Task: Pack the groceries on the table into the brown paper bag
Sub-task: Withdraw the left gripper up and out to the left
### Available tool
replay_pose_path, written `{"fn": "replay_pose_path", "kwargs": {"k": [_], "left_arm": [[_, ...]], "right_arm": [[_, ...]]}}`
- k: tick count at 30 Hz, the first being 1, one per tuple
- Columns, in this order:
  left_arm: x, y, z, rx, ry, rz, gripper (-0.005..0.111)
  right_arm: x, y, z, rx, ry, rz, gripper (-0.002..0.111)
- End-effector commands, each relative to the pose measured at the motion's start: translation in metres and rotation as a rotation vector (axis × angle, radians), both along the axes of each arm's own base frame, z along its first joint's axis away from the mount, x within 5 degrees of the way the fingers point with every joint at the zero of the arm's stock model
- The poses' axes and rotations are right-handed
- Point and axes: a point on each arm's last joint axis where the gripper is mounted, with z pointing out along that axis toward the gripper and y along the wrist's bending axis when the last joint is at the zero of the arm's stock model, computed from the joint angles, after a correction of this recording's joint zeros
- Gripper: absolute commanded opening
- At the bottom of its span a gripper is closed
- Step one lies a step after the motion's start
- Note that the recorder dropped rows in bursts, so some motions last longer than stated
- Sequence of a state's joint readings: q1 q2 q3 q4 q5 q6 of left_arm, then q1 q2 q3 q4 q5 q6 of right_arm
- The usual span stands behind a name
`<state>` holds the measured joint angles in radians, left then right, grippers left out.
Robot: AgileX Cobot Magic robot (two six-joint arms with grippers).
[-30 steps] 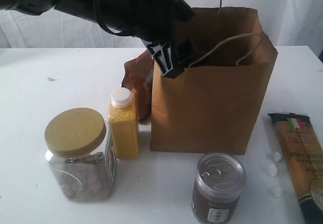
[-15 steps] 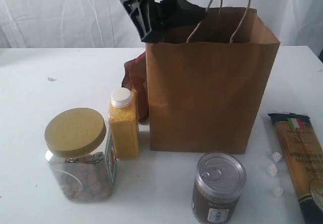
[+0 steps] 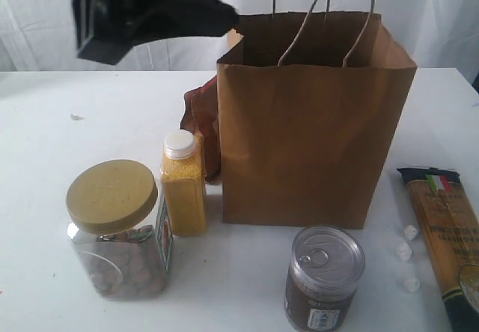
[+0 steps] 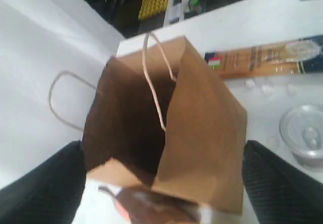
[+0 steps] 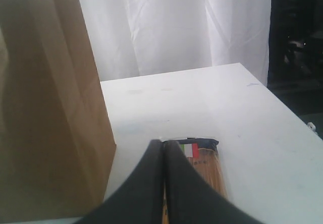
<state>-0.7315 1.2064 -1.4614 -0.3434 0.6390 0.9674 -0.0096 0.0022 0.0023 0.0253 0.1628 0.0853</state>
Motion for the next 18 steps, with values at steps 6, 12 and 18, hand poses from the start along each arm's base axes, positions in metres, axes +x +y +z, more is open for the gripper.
{"fn": "replay_pose_path", "kwargs": {"k": [6,12,18], "left_arm": [[-0.005,0.067,-0.016,0.393,0.162,0.508,0.079],[-0.001,0.083,-0.044,0.544,0.195,0.675,0.079],[0.006,0.094,-0.093,0.808,0.122,0.693,0.079]], "right_arm": [[0.000,0.000,0.001,0.000,-0.005,-0.002,0.000],[0.000,0.000,0.001,0.000,-0.005,-0.002,0.000],[0.000,0.000,0.001,0.000,-0.005,-0.002,0.000]]}}
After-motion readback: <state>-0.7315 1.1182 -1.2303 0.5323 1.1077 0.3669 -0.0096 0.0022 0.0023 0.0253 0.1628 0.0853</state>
